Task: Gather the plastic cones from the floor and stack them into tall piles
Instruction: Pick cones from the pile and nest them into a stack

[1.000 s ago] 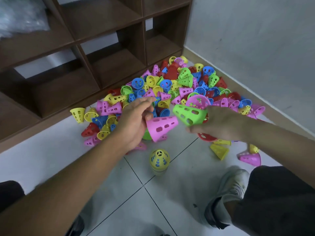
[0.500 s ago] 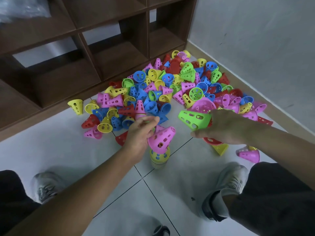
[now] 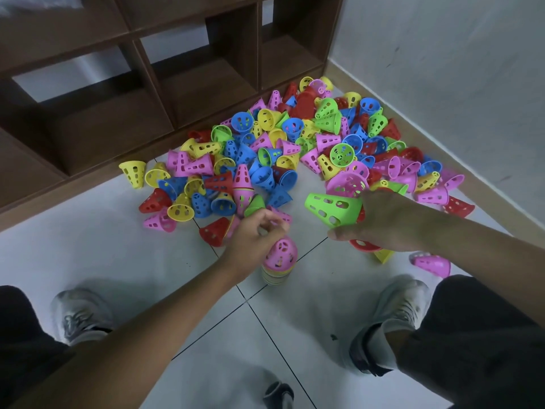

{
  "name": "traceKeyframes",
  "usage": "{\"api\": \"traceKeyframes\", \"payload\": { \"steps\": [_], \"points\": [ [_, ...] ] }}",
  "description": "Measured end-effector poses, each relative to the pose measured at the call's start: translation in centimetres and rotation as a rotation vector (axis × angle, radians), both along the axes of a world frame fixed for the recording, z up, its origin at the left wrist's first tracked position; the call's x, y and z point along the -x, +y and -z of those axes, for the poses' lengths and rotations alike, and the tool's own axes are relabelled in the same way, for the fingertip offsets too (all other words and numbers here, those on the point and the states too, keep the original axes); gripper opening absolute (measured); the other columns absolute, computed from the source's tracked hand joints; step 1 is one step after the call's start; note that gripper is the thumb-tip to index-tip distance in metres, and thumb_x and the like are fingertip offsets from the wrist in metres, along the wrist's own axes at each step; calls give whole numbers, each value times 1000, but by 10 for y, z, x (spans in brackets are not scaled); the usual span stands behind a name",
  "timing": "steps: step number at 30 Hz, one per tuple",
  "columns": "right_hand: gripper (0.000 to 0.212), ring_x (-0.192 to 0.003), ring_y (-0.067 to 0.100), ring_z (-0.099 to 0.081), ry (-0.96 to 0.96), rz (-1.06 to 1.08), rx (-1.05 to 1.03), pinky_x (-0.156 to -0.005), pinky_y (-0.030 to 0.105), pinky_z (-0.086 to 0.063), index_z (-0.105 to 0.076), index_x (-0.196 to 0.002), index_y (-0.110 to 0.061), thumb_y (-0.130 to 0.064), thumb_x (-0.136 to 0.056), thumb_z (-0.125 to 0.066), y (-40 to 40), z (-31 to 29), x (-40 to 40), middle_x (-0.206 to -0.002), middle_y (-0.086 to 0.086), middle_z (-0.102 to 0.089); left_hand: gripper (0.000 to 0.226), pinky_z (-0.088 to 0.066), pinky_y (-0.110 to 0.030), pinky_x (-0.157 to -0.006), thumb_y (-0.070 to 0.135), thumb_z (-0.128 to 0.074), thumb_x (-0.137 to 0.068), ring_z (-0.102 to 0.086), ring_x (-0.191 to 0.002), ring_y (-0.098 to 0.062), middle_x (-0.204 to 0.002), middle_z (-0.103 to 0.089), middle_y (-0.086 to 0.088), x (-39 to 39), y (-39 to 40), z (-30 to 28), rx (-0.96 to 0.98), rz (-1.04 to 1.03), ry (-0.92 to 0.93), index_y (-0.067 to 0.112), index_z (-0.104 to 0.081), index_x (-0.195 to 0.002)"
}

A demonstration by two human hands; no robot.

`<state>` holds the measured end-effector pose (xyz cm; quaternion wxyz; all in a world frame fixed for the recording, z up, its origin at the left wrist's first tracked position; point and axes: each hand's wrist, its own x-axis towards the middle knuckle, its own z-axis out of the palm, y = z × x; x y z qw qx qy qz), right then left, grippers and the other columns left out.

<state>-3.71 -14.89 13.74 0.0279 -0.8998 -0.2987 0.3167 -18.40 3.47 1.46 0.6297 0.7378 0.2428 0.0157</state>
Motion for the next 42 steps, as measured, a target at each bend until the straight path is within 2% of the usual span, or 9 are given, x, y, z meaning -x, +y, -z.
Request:
{"api": "traceKeyframes", "payload": {
  "steps": [4,10,15,18,22,30,32,36,42],
  "points": [
    [49,-75,24,-63,-26,-7,2,-66,33,-50,-62,-84,-17,-66,-78,-67,3,-1,4,-82,4,-66,31,-54,-33,-78,51,-62,-84,-67,-84,-14,-91,-68,4,-1,1,-12,-134,-28,-16,25,-68,-100],
    [60,-81,12,-58,-47,92,-40,-71,33,-54,-56,-101,-20,-71,-73,-72,8,-11,15,-93,-2,-59,28,-49,-13,-81,43,-61,-93,-65,-95,0,-104,-70,11,-13,-8,-57,-26,36,-238,23,-67,-112],
    [51,-87,11,-60,6,89,-177,-79,35,-53,-62,-102,-25,-67,-74,-73,13,-18,25,-99,-2,-65,29,-55,-45,-97,35,-67,-93,-70,-104,-20,-107,-74,-1,-22,-14,-68,52,70,-269,14,-65,-114],
    [40,-95,10,-57,62,66,-237,-79,29,-45,-57,-96,-40,-71,-73,-70,14,-21,29,-105,-5,-61,24,-53,-52,-97,29,-67,-96,-70,-104,-25,-107,-74,-3,-22,-9,-65,57,72,-268,11,-65,-111],
    [81,-101,13,-55,68,104,-229,-84,31,-45,-56,-113,-35,-86,-51,-65,15,-18,28,-113,-6,-57,30,-58,-47,-93,33,-67,-94,-69,-107,-27,-112,-73,-8,-22,-10,-67,124,37,-263,11,-64,-114],
    [87,-107,14,-42,-49,139,-175,-86,27,-37,-44,-138,-15,-50,-71,-86,15,-10,31,-128,1,-47,16,-56,-53,-87,34,-60,-100,-60,-80,-16,-99,-70,-7,-23,-11,-71,150,-7,-282,23,-60,-111],
    [92,-107,13,-39,-65,143,-166,-87,26,-36,-39,-144,-14,-49,-72,-85,14,-9,32,-135,2,-43,21,-56,-56,-88,37,-59,-101,-61,-81,-18,-100,-67,-14,-23,-7,-72,103,-15,-284,21,-57,-114],
    [94,-108,13,-38,-65,144,-143,-89,25,-37,-38,-145,-13,-50,-72,-85,11,-10,32,-138,3,-41,21,-60,-39,-82,33,-62,-100,-69,-92,-13,-102,-68,-2,-20,12,-71,-61,2,-306,17,-56,-112],
    [95,-109,14,-39,-47,125,-112,-93,28,-40,-38,-146,-16,-52,-71,-85,9,-7,35,-139,1,-41,33,-51,-39,-69,51,-66,-83,-55,-81,-14,-93,-52,7,-9,25,-47,-483,103,-273,21,-57,-94]
  ]
}}
